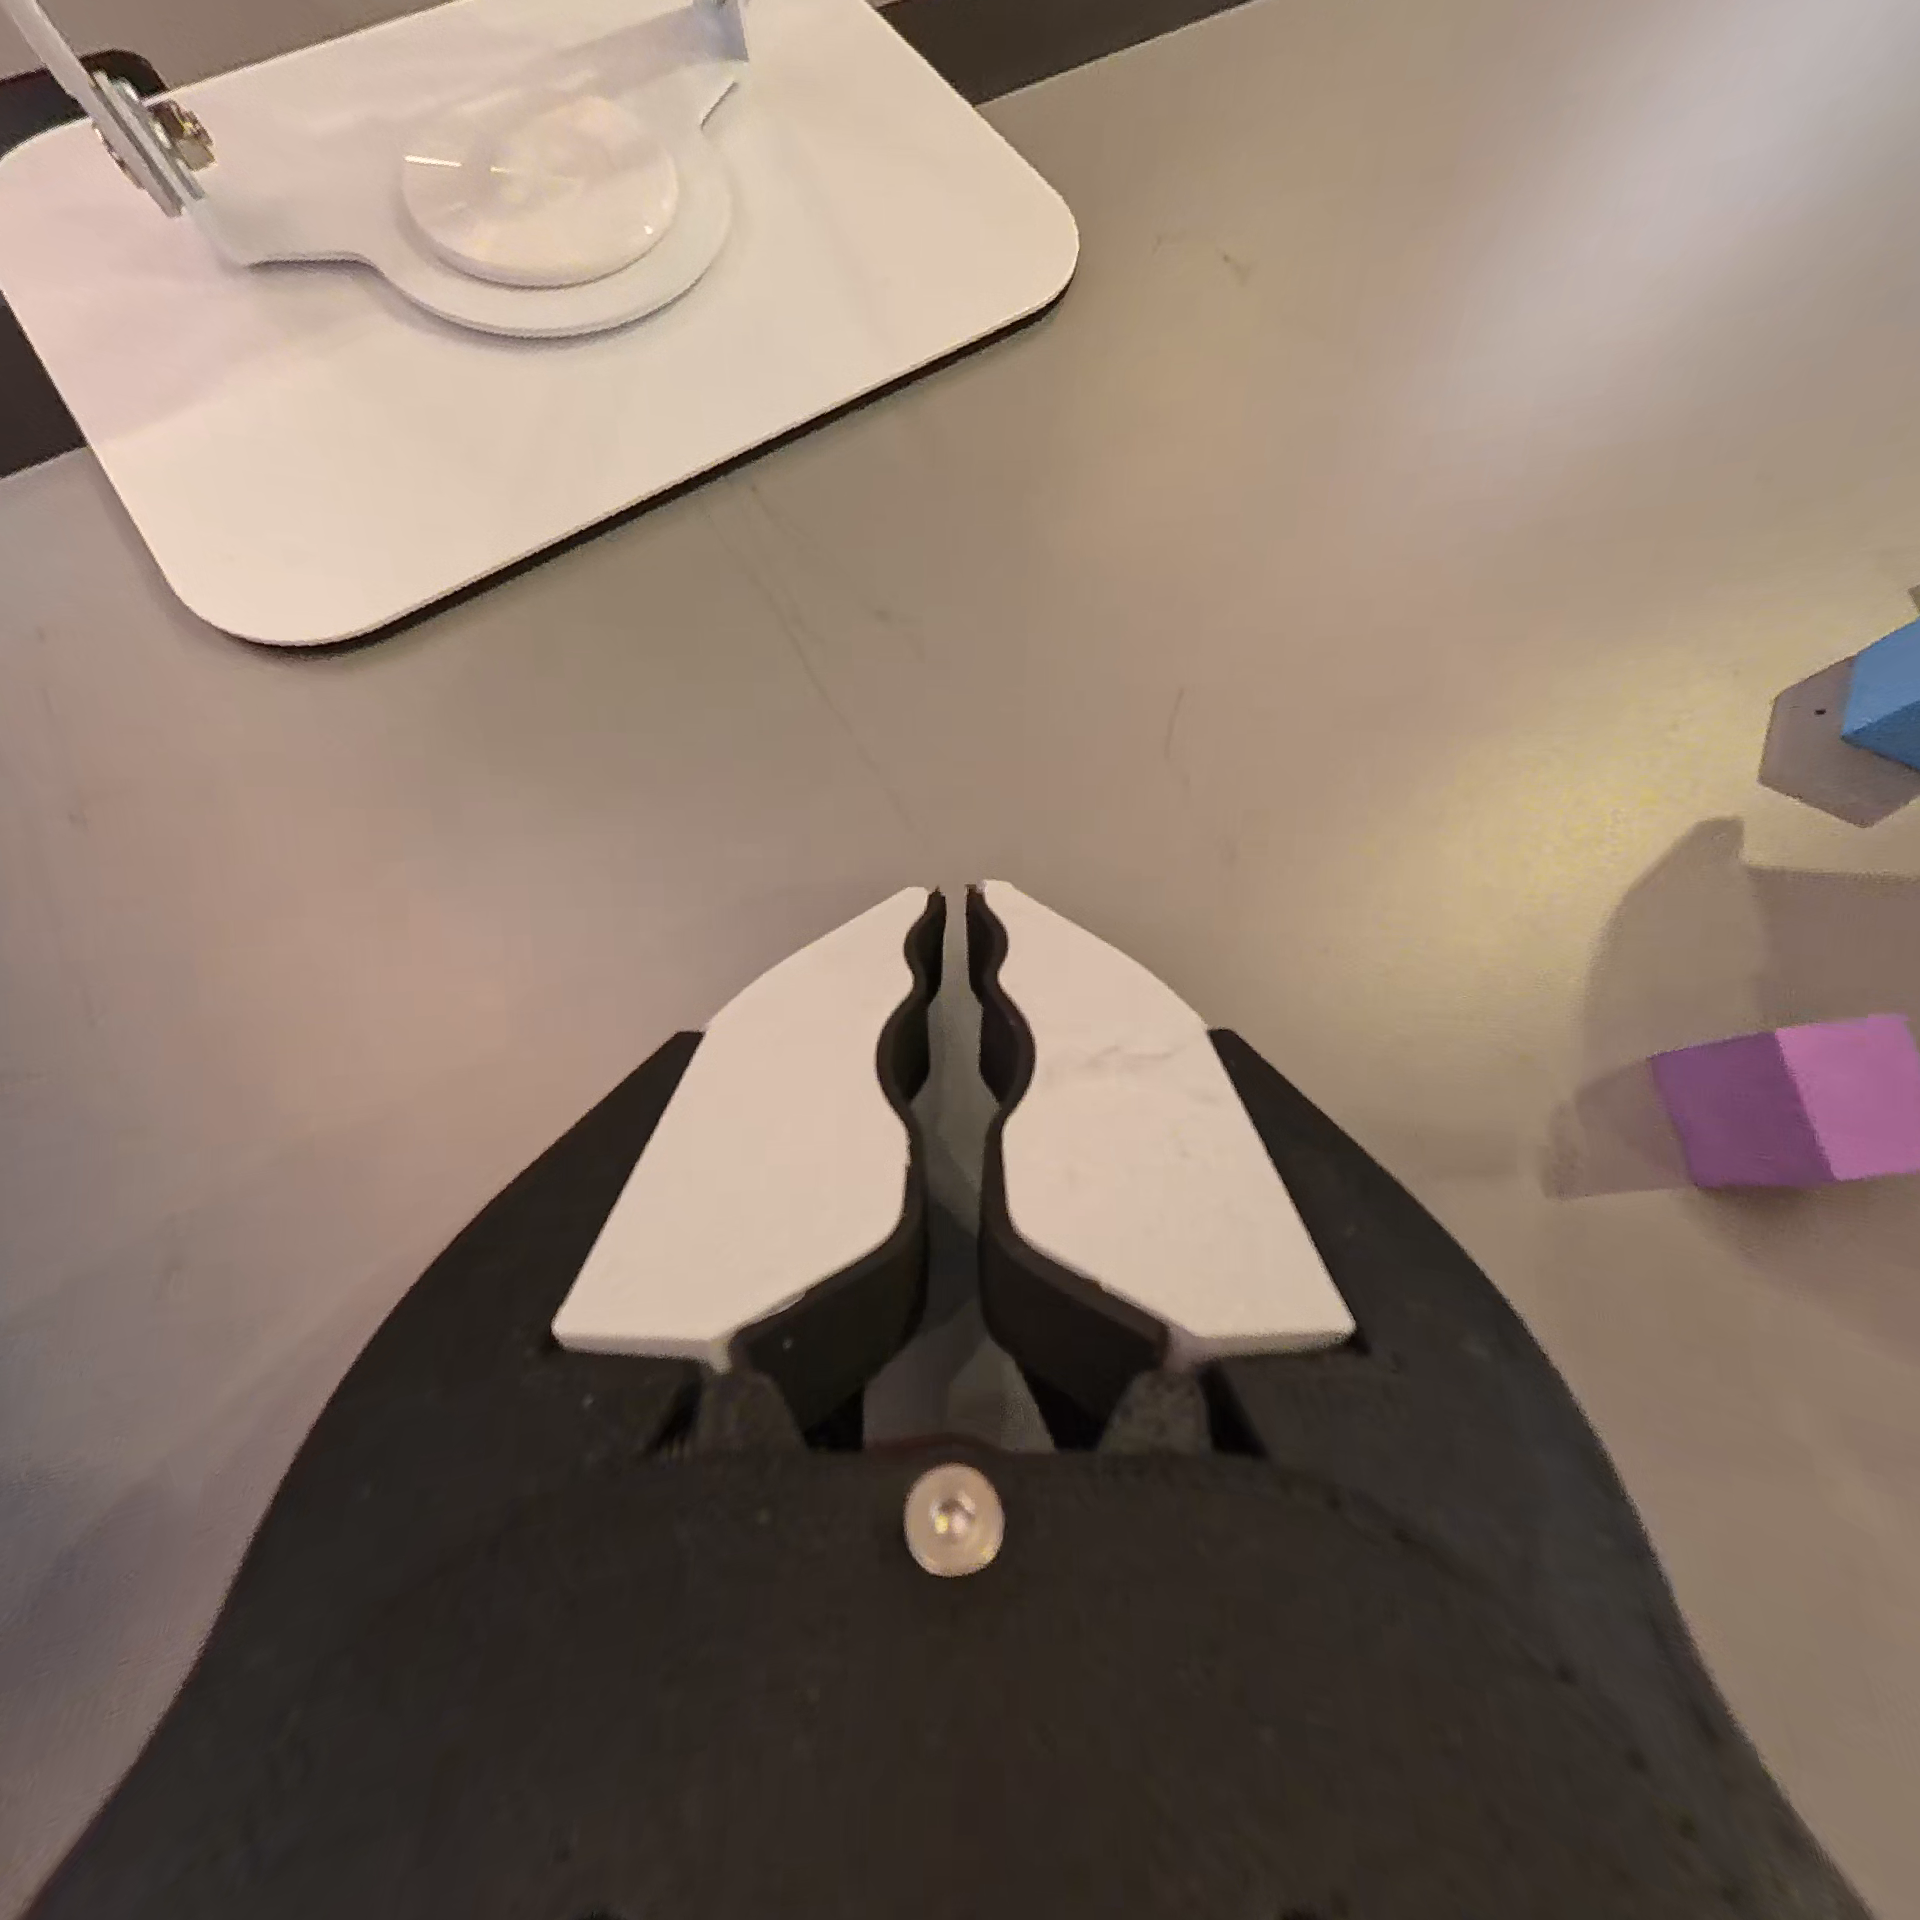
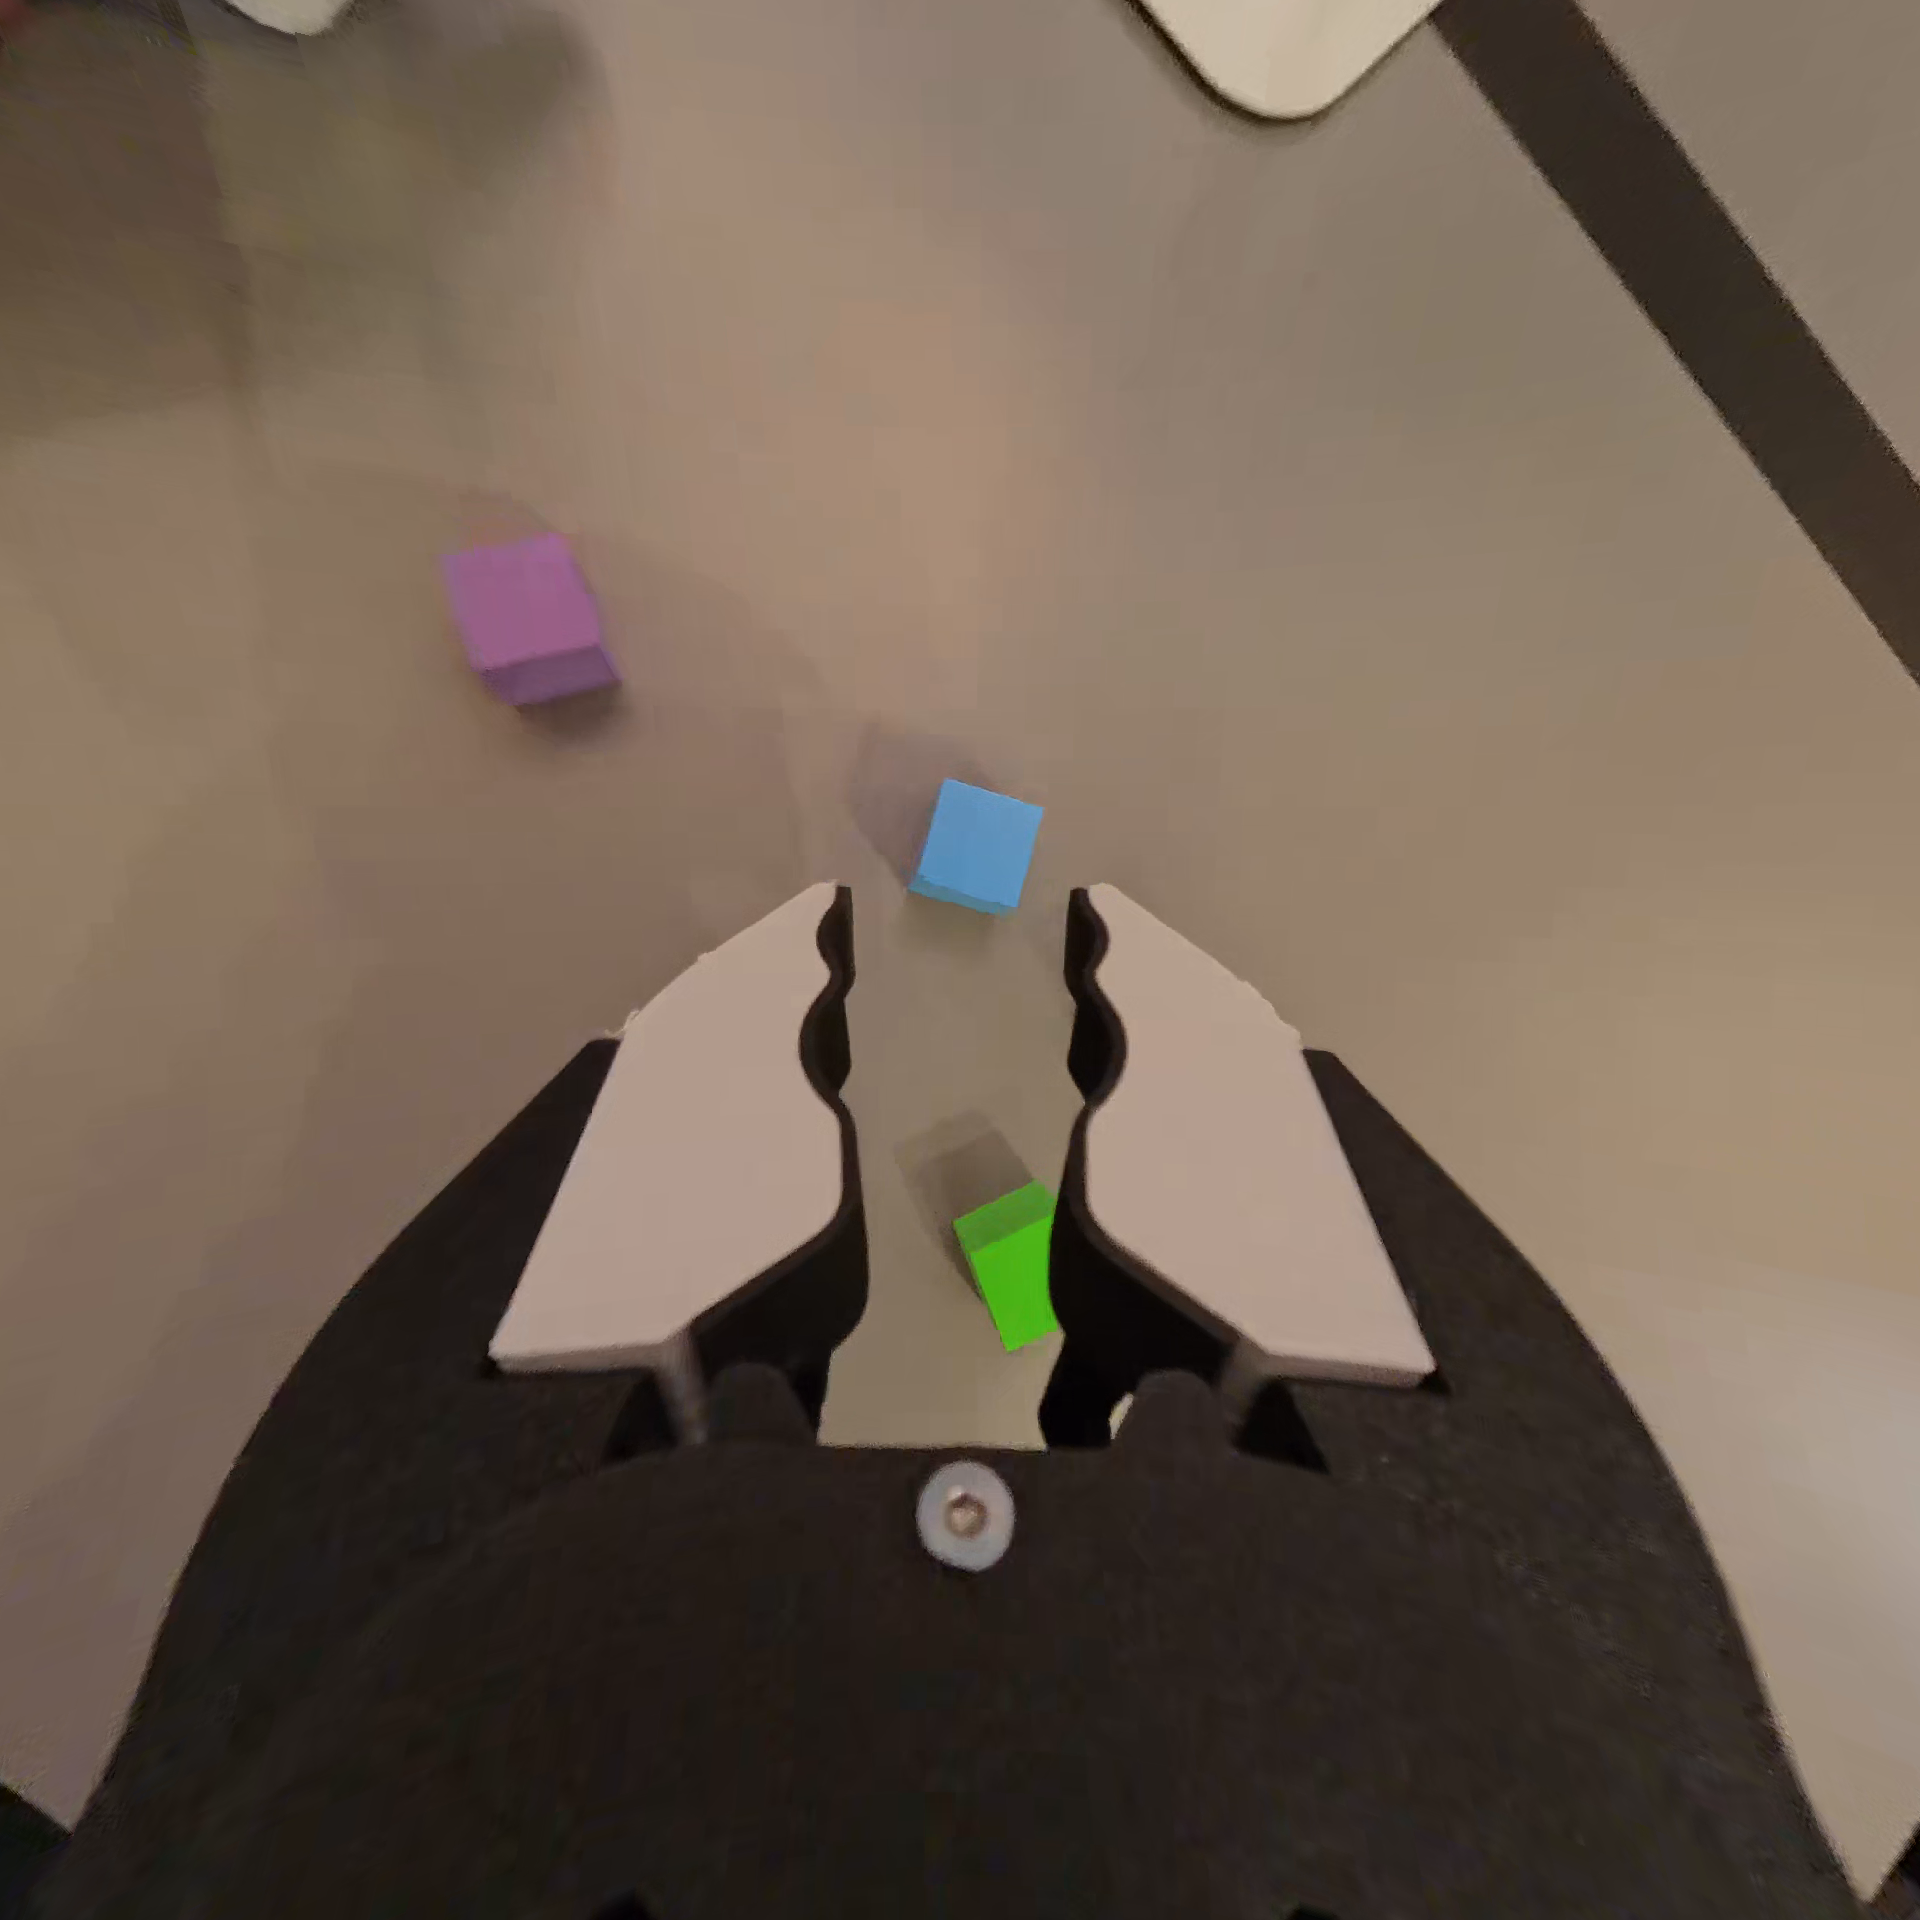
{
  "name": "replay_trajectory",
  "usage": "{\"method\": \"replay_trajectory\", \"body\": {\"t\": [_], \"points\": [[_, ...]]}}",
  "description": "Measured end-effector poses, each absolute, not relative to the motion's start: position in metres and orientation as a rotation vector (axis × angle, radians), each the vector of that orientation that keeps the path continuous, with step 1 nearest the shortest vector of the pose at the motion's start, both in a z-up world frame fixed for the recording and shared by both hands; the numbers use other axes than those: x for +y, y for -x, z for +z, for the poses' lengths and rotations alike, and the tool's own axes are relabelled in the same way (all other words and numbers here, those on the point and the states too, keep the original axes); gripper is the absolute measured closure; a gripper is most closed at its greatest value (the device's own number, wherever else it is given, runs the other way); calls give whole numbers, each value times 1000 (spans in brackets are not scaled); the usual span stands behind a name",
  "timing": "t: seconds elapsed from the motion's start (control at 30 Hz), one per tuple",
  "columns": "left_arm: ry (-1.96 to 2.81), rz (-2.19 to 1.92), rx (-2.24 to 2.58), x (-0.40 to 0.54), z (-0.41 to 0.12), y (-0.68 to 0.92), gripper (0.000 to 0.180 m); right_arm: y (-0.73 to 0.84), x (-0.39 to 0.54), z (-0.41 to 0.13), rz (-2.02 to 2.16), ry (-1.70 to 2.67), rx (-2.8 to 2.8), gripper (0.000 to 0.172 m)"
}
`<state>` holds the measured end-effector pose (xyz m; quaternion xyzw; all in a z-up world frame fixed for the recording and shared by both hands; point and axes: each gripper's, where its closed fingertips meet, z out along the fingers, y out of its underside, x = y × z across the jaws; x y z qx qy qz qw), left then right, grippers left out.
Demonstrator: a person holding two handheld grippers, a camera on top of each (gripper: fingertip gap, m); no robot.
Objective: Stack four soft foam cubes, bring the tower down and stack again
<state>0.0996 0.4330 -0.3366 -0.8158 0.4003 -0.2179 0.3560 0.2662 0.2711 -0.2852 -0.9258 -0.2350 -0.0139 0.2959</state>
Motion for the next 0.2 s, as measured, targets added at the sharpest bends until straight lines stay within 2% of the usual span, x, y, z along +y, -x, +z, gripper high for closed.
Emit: {"method": "replay_trajectory", "body": {"t": [0.2], "points": [[2098, -604, 1040, 431, -335, -101, 176, -265, 285, -308, -6, 2559, -530, 129]]}}
